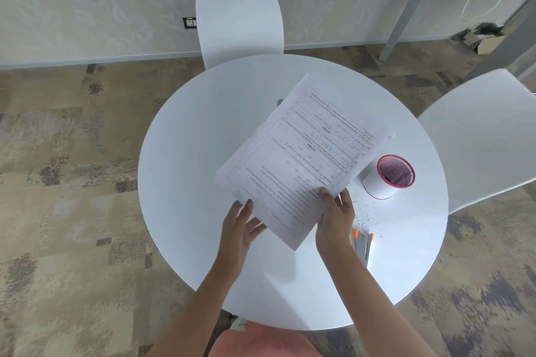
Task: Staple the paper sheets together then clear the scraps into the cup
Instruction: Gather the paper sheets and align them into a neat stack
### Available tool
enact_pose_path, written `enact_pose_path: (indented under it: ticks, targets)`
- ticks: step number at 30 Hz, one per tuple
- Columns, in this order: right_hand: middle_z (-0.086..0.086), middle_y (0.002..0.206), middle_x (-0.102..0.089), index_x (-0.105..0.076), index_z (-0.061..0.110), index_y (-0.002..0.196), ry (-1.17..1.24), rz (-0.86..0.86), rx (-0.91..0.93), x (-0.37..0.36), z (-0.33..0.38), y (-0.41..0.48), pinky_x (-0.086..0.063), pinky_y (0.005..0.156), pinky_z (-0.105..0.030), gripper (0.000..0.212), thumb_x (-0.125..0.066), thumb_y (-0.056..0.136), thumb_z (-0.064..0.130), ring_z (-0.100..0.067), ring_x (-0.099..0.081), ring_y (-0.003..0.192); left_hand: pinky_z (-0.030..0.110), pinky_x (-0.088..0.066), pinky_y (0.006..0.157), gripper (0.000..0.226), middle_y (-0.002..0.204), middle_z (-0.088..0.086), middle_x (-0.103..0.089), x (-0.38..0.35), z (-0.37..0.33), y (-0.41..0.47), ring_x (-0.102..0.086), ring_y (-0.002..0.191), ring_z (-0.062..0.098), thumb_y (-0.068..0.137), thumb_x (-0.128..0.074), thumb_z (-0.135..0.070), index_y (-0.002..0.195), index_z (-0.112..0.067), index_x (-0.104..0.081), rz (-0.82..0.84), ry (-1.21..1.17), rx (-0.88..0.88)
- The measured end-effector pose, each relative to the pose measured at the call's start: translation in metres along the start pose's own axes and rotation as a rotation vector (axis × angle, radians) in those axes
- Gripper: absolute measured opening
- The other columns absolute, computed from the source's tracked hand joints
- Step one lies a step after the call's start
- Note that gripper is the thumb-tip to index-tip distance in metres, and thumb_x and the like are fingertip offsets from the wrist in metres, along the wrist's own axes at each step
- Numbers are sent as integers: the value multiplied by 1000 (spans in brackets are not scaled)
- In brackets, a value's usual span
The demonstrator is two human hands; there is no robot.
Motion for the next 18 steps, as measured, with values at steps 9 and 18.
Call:
enact_pose_path:
  ticks: [9, 18]
  targets:
    - [-5, 108, -68, -63, 18, 109, -119, 134, -12, -17, -5, -13, -51, 88, -38, 29, -59, 88, -2, -18, -62, 96, 43, -61, 77, 53, 102, 0, -72, -14, -5, 0, -68, 98, 21, 70, -73, -15, 118, -30, -56, -58, 180, -89]
    - [-11, 108, -70, -46, 18, 133, -464, 397, -30, -20, -5, -31, -58, 64, -35, 66, -72, 73, 8, -27, -71, 88, 44, -61, 75, 54, 109, 2, -73, -12, -24, 2, -69, 99, 25, 71, -74, -12, 120, -27, -58, -67, 190, -130]
Point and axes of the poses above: each hand's wrist, its own y-axis towards the middle knuckle, its own x-axis out of the back of the hand, z = x × y, the point moved 7 cm from there along y, towards the middle knuckle
